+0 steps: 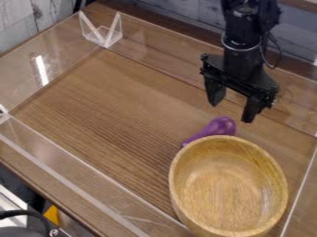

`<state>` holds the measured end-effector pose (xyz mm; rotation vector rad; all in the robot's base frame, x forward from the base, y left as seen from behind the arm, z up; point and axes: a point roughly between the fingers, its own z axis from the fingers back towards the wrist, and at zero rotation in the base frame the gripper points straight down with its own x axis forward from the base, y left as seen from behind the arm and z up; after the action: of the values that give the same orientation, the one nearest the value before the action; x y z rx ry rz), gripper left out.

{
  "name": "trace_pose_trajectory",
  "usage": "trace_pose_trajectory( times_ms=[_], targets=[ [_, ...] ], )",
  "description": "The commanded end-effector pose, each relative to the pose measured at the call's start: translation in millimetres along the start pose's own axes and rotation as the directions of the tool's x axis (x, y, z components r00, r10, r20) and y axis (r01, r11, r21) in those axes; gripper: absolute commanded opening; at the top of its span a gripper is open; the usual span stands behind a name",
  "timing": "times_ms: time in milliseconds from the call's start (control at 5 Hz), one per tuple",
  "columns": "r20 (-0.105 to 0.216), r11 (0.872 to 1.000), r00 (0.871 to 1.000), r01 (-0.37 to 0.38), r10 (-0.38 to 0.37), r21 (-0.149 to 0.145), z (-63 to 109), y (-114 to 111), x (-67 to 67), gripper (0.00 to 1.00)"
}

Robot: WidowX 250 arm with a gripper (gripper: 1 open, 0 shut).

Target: Remove the purple eggplant from inside the brown bowl and put it on the table

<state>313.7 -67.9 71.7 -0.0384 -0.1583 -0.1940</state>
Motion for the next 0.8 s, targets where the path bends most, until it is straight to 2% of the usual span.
trace_pose_trajectory(
  times_ms=[0,400,600],
  targets=[
    [0.031,0.998,0.998,0.063,-0.063,0.002,2.9,7,1.7,1.00],
    [0.050,0.996,0.995,0.084,-0.084,-0.008,2.0,13,-5.2,1.00],
    [0.060,0.997,0.995,0.080,-0.079,-0.013,13.4,27,-1.0,1.00]
  ],
)
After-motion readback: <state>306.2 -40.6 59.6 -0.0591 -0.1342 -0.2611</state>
